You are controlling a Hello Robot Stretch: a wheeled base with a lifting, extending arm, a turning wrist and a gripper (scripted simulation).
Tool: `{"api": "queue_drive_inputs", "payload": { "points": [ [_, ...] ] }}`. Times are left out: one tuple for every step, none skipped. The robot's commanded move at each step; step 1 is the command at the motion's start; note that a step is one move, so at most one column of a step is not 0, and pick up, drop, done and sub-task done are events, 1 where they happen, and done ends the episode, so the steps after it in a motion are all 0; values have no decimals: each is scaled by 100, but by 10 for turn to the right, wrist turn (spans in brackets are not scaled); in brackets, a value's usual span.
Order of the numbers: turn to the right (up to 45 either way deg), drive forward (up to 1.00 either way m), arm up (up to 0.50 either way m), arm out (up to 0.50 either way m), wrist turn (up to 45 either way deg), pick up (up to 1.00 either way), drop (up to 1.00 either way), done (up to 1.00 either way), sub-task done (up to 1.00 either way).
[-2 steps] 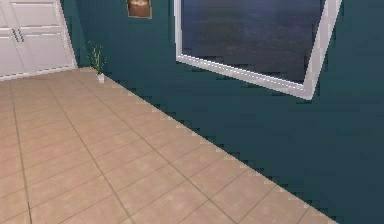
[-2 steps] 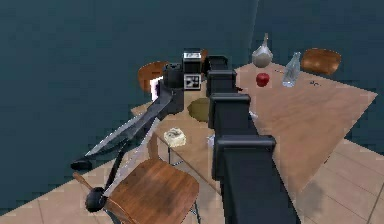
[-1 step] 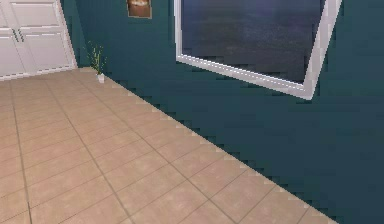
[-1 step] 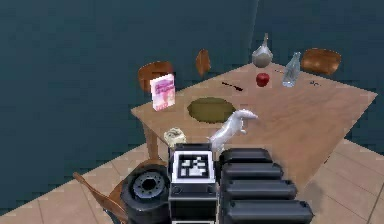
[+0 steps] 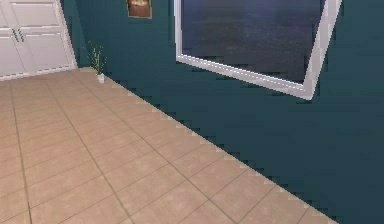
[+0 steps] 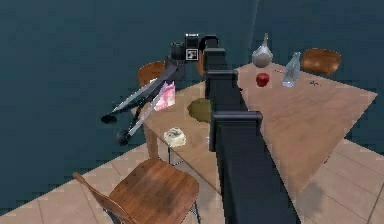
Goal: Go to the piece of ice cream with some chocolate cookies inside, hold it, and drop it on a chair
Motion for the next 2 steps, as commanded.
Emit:
{"api": "queue_drive_inputs", "payload": {
  "points": [
    [0, 0, 0, 0, 450, 0, 0, 0, 0],
    [0, 0, 0, 0, 450, 0, 0, 0, 0]
  ]
}}
